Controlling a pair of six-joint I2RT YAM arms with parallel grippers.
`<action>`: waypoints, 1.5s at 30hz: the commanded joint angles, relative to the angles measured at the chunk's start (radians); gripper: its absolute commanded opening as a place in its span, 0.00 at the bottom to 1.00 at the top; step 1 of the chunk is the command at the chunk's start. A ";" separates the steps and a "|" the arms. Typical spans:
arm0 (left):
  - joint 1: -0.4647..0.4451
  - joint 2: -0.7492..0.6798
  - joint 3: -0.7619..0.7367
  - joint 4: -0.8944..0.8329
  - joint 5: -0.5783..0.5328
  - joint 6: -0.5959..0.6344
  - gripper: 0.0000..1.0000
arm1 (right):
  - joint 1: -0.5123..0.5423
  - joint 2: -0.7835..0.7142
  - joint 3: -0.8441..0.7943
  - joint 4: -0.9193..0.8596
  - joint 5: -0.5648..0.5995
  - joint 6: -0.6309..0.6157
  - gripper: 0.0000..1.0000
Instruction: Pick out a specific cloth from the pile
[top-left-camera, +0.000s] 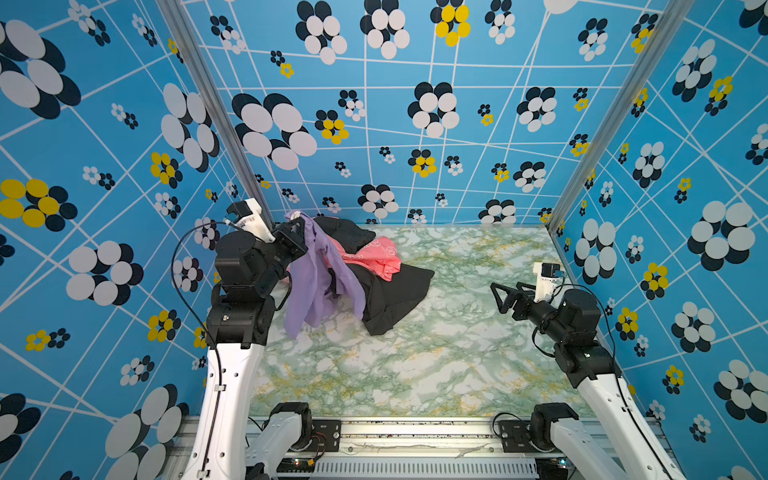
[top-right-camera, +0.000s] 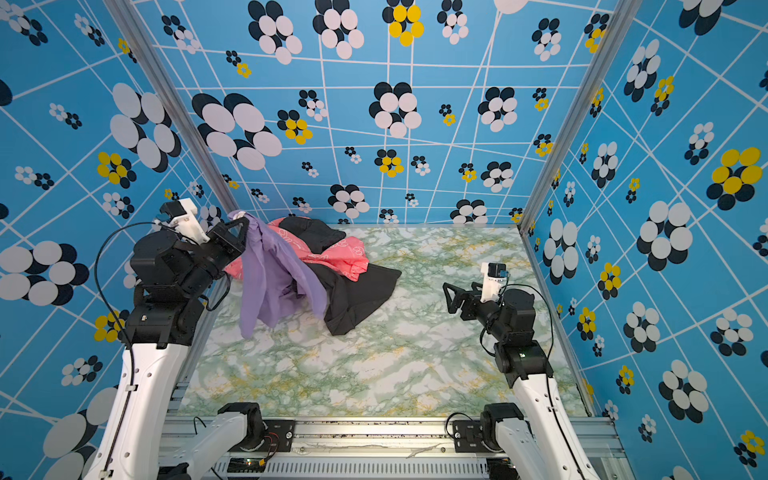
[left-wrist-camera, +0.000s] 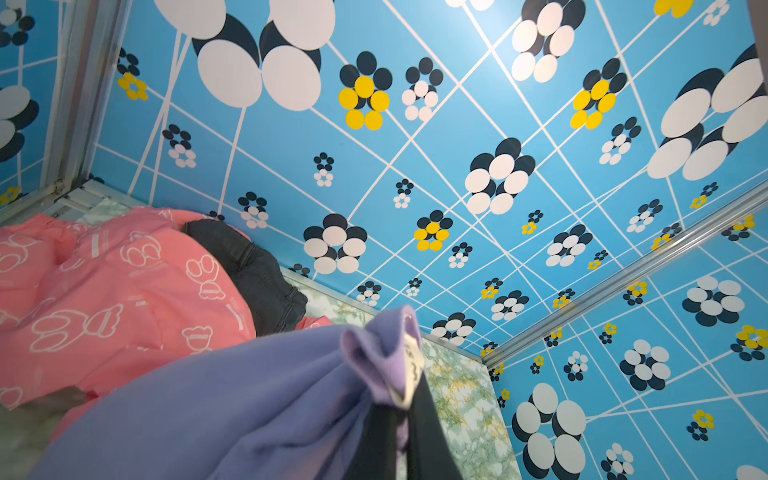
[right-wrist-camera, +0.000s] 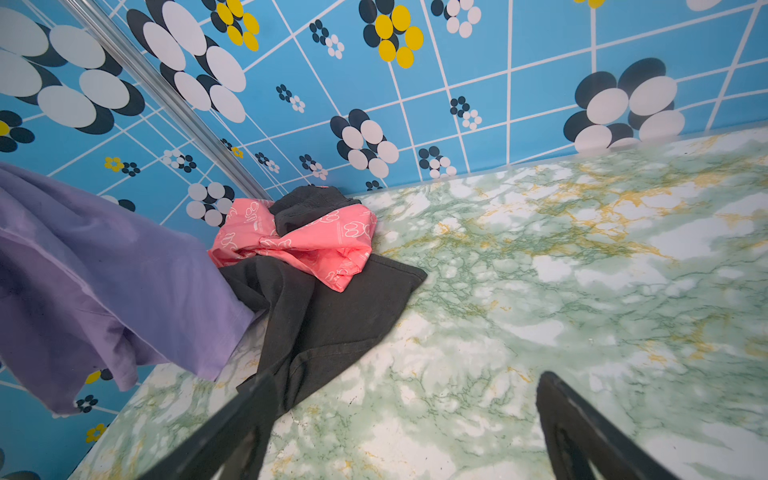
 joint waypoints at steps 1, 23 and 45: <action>-0.042 0.038 0.086 0.034 0.050 0.046 0.00 | 0.009 -0.014 -0.006 0.009 0.007 -0.005 0.99; -0.799 0.459 0.153 0.069 0.017 0.267 0.00 | 0.011 -0.041 0.003 -0.014 0.115 0.000 0.99; -0.619 -0.037 -0.408 0.032 -0.289 0.178 0.99 | 0.194 0.068 0.069 -0.067 0.092 -0.104 0.99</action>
